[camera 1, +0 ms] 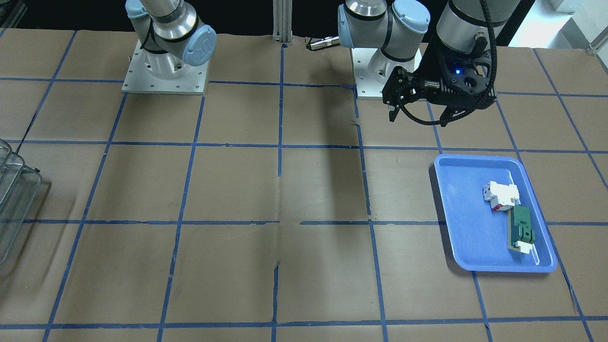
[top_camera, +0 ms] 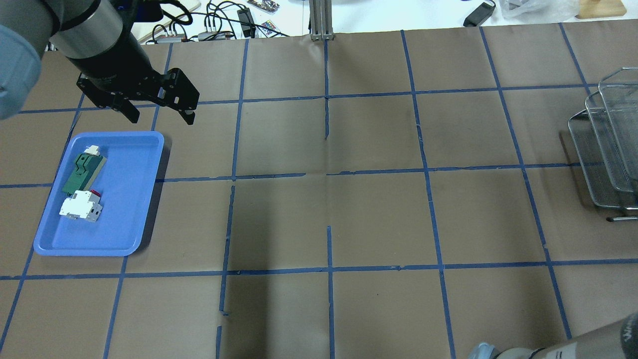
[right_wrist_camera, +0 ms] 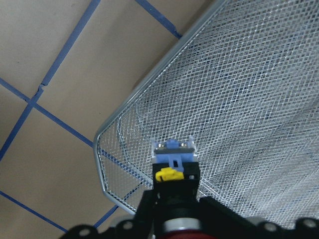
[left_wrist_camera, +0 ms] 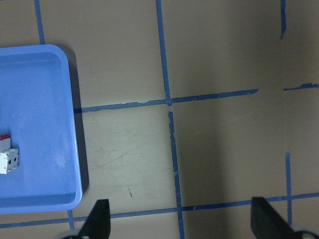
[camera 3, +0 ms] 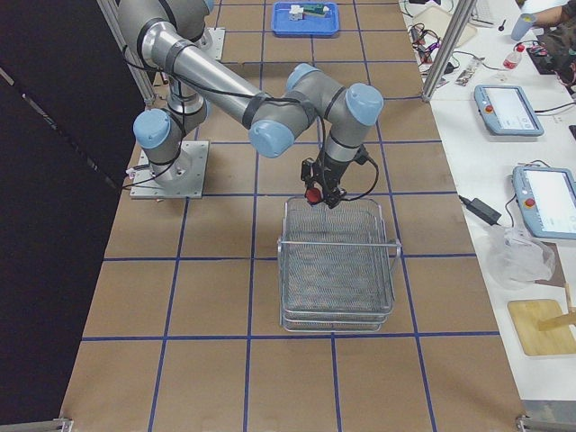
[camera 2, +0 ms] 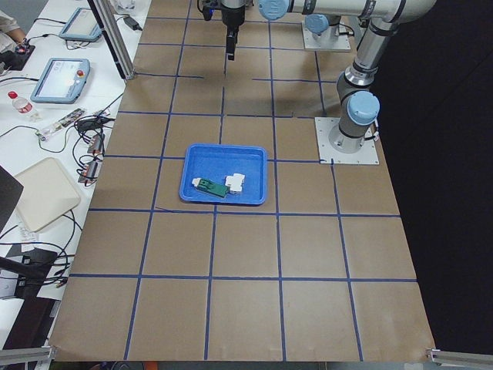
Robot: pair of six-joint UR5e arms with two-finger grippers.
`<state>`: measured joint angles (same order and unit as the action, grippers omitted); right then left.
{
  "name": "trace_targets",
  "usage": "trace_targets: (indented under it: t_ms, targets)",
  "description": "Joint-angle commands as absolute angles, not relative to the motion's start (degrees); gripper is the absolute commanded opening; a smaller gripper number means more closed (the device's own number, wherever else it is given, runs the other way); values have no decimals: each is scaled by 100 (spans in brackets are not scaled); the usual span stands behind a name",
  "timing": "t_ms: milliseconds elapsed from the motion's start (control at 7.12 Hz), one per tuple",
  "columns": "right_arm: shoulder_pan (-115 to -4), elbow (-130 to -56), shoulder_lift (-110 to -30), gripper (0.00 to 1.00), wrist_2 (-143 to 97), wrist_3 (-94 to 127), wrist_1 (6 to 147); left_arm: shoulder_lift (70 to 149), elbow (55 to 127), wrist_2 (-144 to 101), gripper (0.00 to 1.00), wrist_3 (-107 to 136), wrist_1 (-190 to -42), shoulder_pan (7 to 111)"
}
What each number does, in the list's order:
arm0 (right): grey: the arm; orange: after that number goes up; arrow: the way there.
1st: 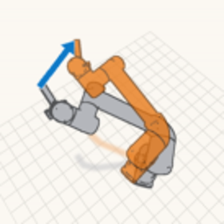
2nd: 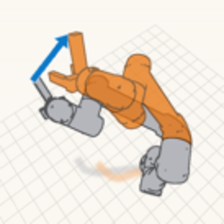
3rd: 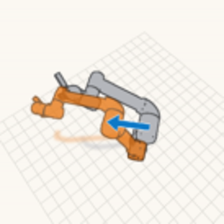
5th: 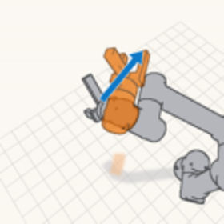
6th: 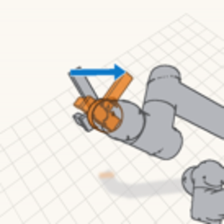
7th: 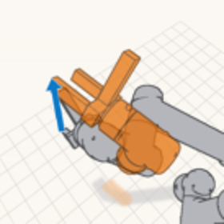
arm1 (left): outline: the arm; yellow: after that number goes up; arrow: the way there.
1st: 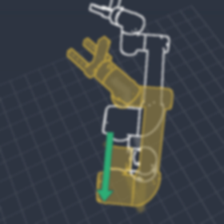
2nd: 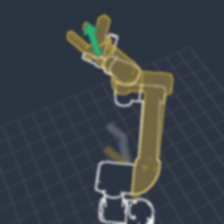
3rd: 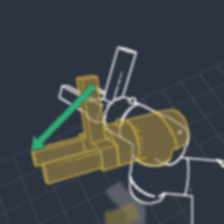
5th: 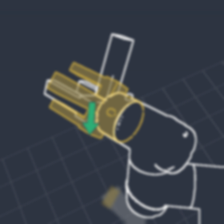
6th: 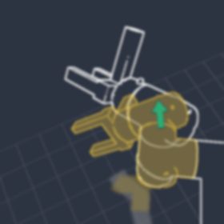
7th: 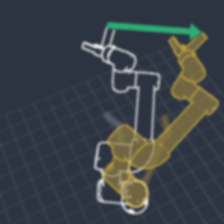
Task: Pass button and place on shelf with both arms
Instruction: 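Lower the button into the wire basket and open the right gripper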
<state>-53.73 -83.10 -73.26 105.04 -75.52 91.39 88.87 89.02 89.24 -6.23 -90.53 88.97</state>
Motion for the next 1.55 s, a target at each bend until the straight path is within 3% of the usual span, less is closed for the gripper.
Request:
trace_targets:
  t_ms: [0, 140, 562, 983, 1405]
  targets:
    - [-5361, -8306, -7225, 4, 10529, -7471, 9149, 8842, 8921, 8921, 100, -624, -9053, 8895]
    - [-5361, -8314, -7225, 8, 10547, -7462, 9167, 8842, 8921, 8921, 100, -624, -9053, 8903]
    - [-5361, -8306, -7059, 46, 10538, -7172, 9158, 8816, 8930, 8930, 100, -624, -9053, 8903]
    - [-5370, -8306, -7049, 93, 10547, -7172, 9158, 8807, 8956, 8930, 100, -624, -9053, 8903]
    - [-5370, -8288, -7162, 100, 10503, -7172, 9062, 8798, 8974, 8930, 100, -624, -9053, 8903]
